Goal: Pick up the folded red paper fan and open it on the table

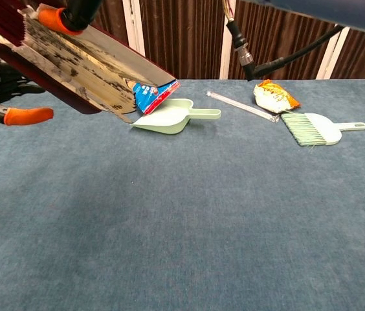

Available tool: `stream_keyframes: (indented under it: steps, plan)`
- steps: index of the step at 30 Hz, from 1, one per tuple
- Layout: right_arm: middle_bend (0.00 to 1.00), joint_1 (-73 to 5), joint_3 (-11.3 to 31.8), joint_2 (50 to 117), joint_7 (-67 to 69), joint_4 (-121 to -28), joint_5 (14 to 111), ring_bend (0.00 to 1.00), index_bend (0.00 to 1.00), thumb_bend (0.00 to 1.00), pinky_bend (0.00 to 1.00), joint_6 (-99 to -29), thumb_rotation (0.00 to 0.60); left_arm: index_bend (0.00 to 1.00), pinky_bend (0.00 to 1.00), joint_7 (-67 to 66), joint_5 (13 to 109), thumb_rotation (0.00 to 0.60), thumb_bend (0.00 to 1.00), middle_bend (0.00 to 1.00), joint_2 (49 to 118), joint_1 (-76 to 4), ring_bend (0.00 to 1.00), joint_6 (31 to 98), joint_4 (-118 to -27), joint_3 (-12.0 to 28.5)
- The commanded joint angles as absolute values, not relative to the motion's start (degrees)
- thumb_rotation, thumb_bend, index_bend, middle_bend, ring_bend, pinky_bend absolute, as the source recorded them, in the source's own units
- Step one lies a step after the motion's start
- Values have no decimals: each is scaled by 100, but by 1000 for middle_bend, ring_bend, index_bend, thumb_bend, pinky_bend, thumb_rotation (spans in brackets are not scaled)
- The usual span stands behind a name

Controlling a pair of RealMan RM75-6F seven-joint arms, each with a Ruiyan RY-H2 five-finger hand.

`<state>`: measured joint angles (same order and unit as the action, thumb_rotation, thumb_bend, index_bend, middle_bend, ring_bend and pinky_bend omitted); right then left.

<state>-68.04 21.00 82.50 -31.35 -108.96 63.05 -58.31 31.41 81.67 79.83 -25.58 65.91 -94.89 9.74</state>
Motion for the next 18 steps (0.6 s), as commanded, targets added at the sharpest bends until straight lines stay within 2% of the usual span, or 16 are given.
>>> stream_keyframes:
  steps: [1, 6, 13, 18]
  plan:
    - [177, -6796, 2087, 8234, -3127, -10913, 6282, 247, 1000, 568, 141, -5834, 600, 395, 0, 3121, 8169, 600, 385, 64, 8012, -2603, 0, 6569, -9494, 977]
    - [177, -6766, 2068, 8220, -3048, -10928, 6270, 247, 1000, 569, 141, -5855, 600, 359, 0, 3038, 8164, 600, 354, 62, 8080, -2674, 0, 6500, -9471, 944]
    - [177, -6707, 2044, 8120, -2946, -10961, 6334, 247, 1000, 570, 141, -5873, 600, 366, 0, 2975, 8107, 600, 330, 62, 8309, -2783, 0, 6455, -9390, 971]
    - [177, -6645, 2005, 8033, -2854, -11013, 6385, 247, 1000, 569, 141, -5868, 600, 487, 0, 2902, 8069, 600, 376, 116, 8476, -2798, 0, 6563, -9362, 1016]
